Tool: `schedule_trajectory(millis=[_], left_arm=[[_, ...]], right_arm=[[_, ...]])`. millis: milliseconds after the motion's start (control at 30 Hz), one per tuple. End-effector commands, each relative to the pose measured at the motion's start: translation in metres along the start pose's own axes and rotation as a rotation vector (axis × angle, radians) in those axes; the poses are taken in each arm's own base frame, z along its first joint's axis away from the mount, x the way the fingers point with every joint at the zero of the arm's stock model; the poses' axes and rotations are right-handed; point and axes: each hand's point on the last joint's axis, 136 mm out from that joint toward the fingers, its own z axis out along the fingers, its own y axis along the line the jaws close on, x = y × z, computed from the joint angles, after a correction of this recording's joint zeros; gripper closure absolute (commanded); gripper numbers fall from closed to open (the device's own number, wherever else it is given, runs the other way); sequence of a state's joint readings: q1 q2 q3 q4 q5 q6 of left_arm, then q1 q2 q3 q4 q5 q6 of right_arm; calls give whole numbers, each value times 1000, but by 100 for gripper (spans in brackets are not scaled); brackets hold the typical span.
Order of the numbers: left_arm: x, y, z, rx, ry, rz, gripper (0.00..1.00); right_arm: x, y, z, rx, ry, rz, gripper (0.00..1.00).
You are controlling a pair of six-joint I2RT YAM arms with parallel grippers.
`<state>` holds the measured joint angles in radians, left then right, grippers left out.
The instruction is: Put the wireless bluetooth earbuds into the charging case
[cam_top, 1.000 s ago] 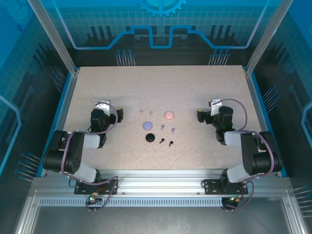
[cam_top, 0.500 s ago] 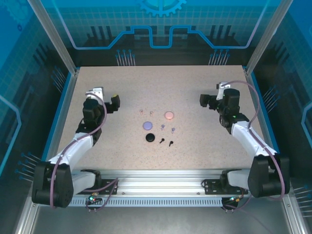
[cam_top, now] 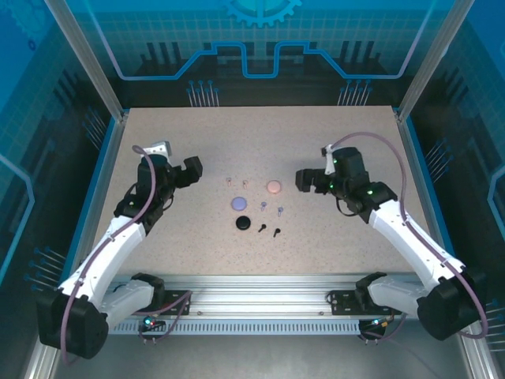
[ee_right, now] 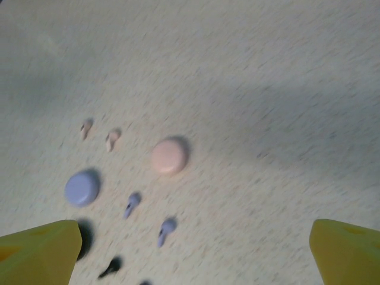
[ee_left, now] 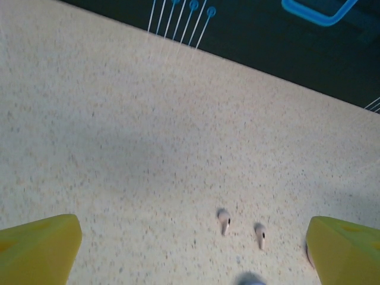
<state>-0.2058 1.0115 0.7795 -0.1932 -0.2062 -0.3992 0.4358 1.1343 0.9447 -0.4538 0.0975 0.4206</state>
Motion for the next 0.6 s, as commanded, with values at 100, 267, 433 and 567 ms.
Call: schedule_trajectory(millis=[100, 267, 433, 567], left_arm=[[13, -2, -18, -7, 106, -133, 1], [24, 1, -19, -12, 133, -218, 1], [36, 1, -12, -12, 181, -279, 1], [37, 4, -11, -22, 182, -305, 1]], right_arm=[[55, 45, 3, 9, 179, -46, 1], [79, 75, 17, 87, 270, -135, 0], [98, 124, 35, 54, 347, -246, 1], [110, 150, 53, 35, 430, -277, 5]])
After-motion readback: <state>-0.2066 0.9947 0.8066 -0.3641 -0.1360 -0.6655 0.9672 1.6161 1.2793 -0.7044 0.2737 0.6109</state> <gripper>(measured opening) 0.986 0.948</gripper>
